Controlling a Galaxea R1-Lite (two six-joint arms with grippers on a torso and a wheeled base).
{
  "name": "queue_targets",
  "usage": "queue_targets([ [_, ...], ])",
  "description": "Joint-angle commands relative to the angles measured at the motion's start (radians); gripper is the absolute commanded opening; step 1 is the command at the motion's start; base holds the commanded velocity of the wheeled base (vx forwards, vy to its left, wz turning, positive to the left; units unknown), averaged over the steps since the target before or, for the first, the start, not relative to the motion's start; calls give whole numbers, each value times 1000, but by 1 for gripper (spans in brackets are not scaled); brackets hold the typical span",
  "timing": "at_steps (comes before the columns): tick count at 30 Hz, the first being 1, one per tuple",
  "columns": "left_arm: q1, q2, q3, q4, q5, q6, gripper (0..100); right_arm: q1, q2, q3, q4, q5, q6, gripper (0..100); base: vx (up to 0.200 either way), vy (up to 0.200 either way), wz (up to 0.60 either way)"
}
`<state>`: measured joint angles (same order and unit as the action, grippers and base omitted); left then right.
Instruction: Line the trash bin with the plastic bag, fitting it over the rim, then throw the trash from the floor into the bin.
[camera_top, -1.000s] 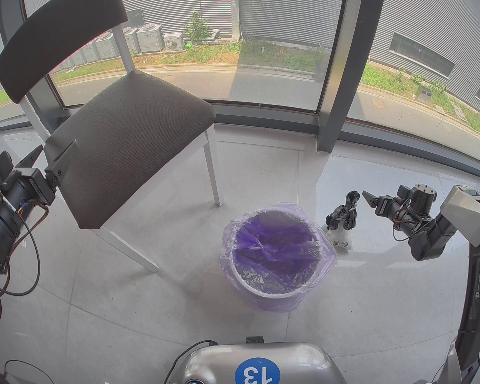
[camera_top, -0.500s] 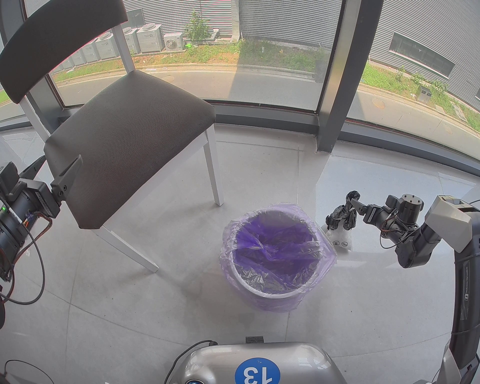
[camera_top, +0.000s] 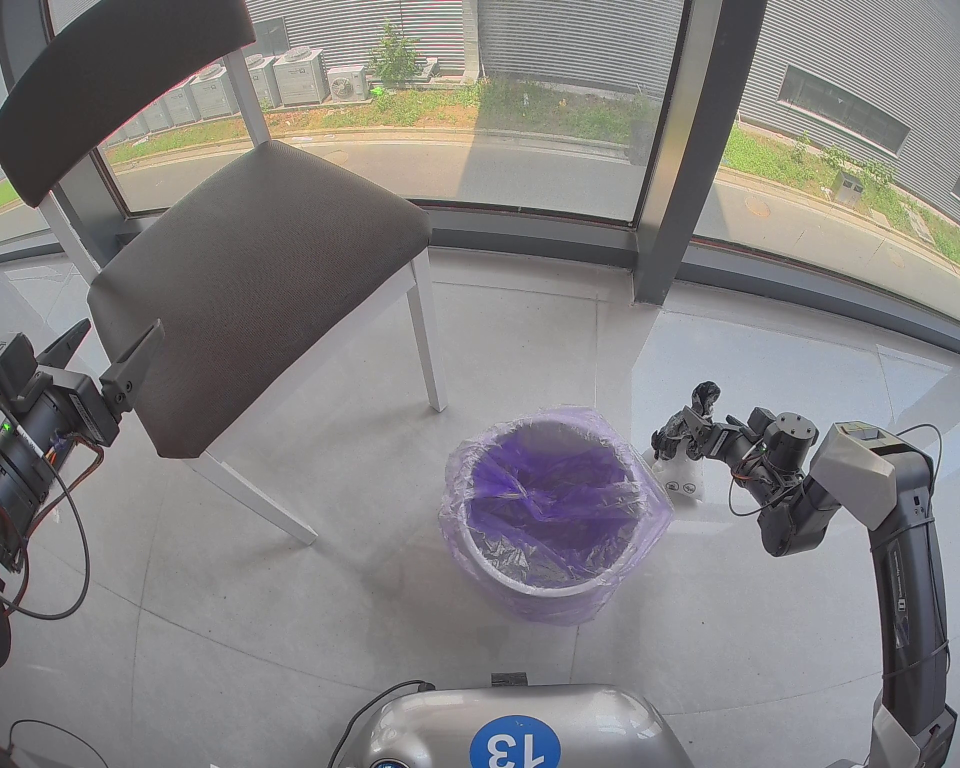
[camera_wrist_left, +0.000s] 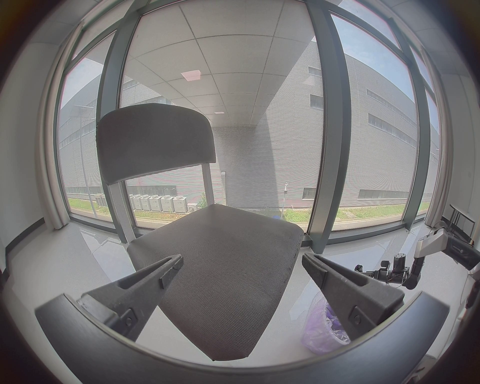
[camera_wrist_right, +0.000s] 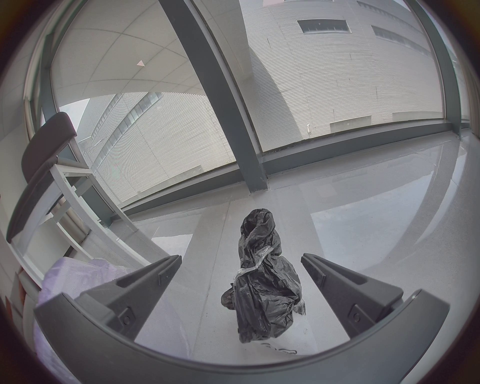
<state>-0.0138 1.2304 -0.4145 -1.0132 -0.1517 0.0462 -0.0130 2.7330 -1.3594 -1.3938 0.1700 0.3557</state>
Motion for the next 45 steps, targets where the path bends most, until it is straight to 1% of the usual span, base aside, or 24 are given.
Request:
queue_targets([
  [1,0,-5,9,-1,0,0,100,7,68,-49,-10,-20,6,100,0,0,0],
  [3,0,-12,17,-1,-2,0,100,7,88,-75,-45,-30,34,100,0,0,0],
  [5,0,-14,23,-1,-2,0,100,7,99,-86,-56,-30,42,100,0,0,0],
  [25,-2,-40,45,-1,-3,1,100,19,157,-135,-73,-33,55,100,0,0,0],
  [30,-2,-40,45,-1,-3,1,100,19,168,-158,-73,-47,54,100,0,0,0],
  [36,-2,-42,45,-1,-3,1,100,19,175,-161,-74,-47,54,100,0,0,0],
  [37,-2,-43,45,-2,-3,1,100,19,175,-161,-74,-47,54,0,0,0,0],
  [45,0,-63,49,-1,-5,0,100,19,175,-161,-76,-46,54,0,0,0,0],
])
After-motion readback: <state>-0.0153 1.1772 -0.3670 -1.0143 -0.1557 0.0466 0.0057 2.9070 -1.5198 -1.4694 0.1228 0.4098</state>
